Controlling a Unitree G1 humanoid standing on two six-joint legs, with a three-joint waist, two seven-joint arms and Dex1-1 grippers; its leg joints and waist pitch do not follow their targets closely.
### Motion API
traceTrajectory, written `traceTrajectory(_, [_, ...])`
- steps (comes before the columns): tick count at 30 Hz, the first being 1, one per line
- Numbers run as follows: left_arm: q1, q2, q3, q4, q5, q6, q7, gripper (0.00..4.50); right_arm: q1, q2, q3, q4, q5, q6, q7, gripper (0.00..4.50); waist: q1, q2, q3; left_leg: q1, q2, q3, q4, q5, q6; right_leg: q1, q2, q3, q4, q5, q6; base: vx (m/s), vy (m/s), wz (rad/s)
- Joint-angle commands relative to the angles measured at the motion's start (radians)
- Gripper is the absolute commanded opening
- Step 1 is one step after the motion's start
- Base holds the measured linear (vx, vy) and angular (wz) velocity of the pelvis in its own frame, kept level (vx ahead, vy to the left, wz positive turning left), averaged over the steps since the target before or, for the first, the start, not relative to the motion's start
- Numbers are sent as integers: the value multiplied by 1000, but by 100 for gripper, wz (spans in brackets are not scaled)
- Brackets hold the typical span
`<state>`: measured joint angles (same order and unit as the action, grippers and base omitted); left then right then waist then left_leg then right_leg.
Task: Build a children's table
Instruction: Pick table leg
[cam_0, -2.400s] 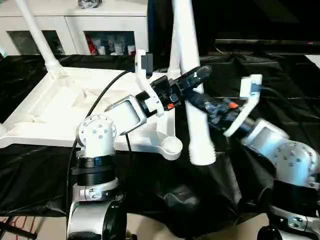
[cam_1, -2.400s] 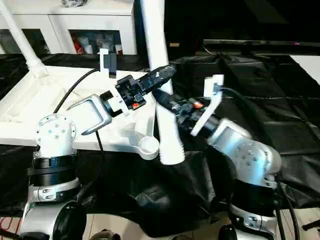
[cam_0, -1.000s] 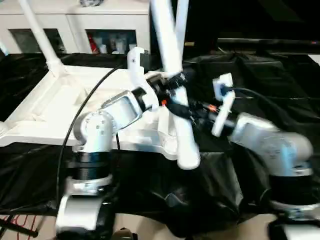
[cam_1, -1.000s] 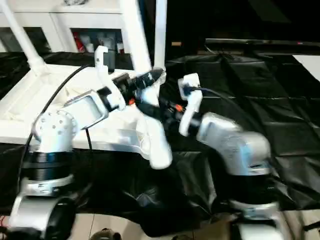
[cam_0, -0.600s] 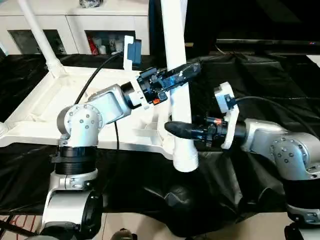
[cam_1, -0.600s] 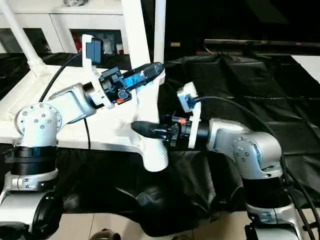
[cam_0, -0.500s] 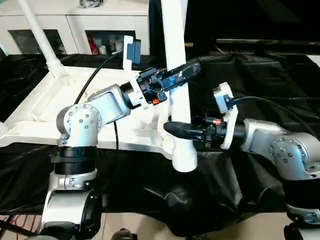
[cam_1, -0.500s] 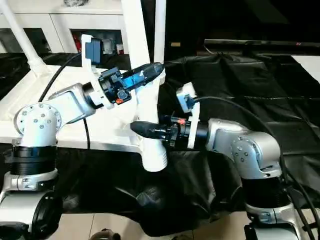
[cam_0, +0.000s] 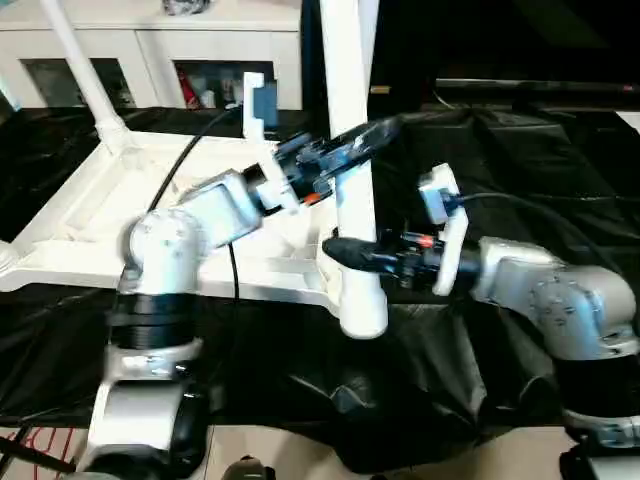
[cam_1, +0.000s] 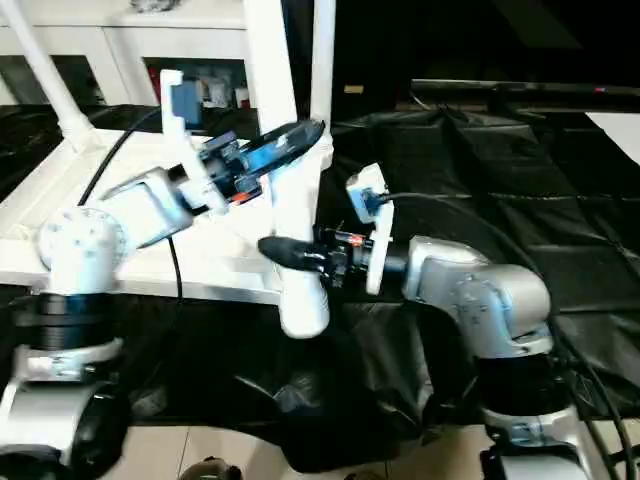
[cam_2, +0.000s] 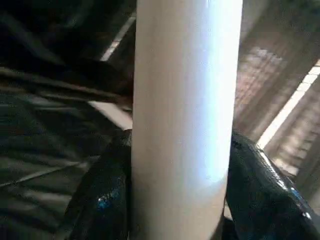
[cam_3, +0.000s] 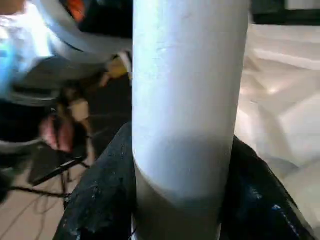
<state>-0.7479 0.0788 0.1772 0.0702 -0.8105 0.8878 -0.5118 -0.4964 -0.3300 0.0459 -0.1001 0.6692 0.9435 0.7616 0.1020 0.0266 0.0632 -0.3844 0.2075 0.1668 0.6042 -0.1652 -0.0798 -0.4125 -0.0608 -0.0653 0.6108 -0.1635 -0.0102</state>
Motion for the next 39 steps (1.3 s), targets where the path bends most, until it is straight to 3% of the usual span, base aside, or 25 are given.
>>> traceTrajectory(1, [21, -21, -1, -39, 26, -2, 82, 262, 3, 6, 5, -3, -14, -24, -30, 185, 0, -13, -84, 9, 8, 2, -58, -126, -1, 65, -59, 38, -73, -247, -133, 0, 0, 0])
traceTrajectory(5, [34, -54, 14, -46, 55, -21, 173, 262, 1, 24, 11, 3, -28, -38, -56, 185, -2, -15, -82, 9, 6, 4, -57, -131, 6, 63, -57, 38, -78, -258, -129, 0, 0, 0])
traceTrajectory(6, [35, -61, 18, -40, 68, -36, 198, 262, -1, 29, 14, 7, -35, -42, -63, 185, -2, -20, -82, 8, 5, 4, -57, -134, 7, 64, -56, 38, -80, -272, -122, 0, 0, 0])
traceTrajectory(7, [34, -66, 21, -34, 80, -54, 213, 233, -3, 33, 14, 10, -38, -44, -67, 185, -2, -18, -82, 7, 5, 3, -57, -136, 6, 64, -57, 37, -81, -289, -113, 0, 0, 0])
traceTrajectory(9, [33, -72, 25, -30, 91, -68, 232, 226, -8, 38, 12, 15, -43, -47, -72, 185, -1, -18, -82, 8, 5, 3, -58, -135, 7, 62, -57, 37, -82, -301, -101, 0, 0, 0])
traceTrajectory(10, [34, -77, 22, -35, 99, -68, 254, 199, -13, 43, 10, 21, -51, -51, -79, 185, -2, -18, -83, 8, 6, 3, -56, -127, 8, 62, -56, 38, -81, -284, -102, 0, 0, 0])
traceTrajectory(17, [46, -81, -8, -58, 125, -93, 263, 179, -32, 63, -1, 54, -76, -86, -110, 185, -4, -19, -83, 7, 6, 4, -56, -129, 12, 60, -58, 37, -80, -279, -108, 0, 0, 0])
traceTrajectory(19, [47, -72, -19, -65, 122, -97, 244, 178, -37, 70, -13, 52, -45, -73, -87, 254, -5, -18, -82, 7, 5, 3, -57, -130, 13, 61, -57, 37, -80, -280, -109, 0, 0, 0])
traceTrajectory(21, [45, -58, -34, -68, 131, -100, 223, 177, -42, 69, -18, 54, -29, -52, -76, 254, -5, -20, -82, 7, 6, 3, -58, -132, 13, 60, -57, 37, -80, -286, -107, 0, 0, 0])
traceTrajectory(28, [24, -11, -70, -66, 141, -96, 145, 177, -56, 5, 19, 71, -51, -28, -28, 321, -4, -19, -82, 8, 5, 4, -56, -124, 10, 60, -57, 38, -78, -279, -104, 0, 0, 0])
traceTrajectory(32, [17, 40, -114, -67, 138, -84, 60, 177, -74, -49, 45, 79, -48, 10, 25, 329, -4, -19, -83, 9, 6, 3, -57, -121, 13, 61, -56, 38, -75, -267, -116, 0, 0, 0])
traceTrajectory(34, [11, 50, -111, -69, 124, -74, 36, 177, -78, -68, 62, 82, -55, 14, 43, 329, -5, -19, -82, 9, 6, 4, -56, -127, 12, 61, -57, 39, -75, -268, -121, 0, 0, 0])
traceTrajectory(35, [5, 51, -105, -72, 105, -61, 23, 177, -79, -76, 71, 84, -57, 17, 54, 329, -5, -25, -82, 9, 6, 5, -56, -127, 13, 62, -57, 38, -75, -269, -122, 0, 0, 0])
traceTrajectory(39, [-4, 55, -103, -86, 80, -47, 0, 177, -77, -83, 87, 85, -62, 17, 69, 329, -4, -22, -82, 9, 6, 5, -55, -127, 12, 61, -59, 38, -74, -276, -131, 0, 0, 0])
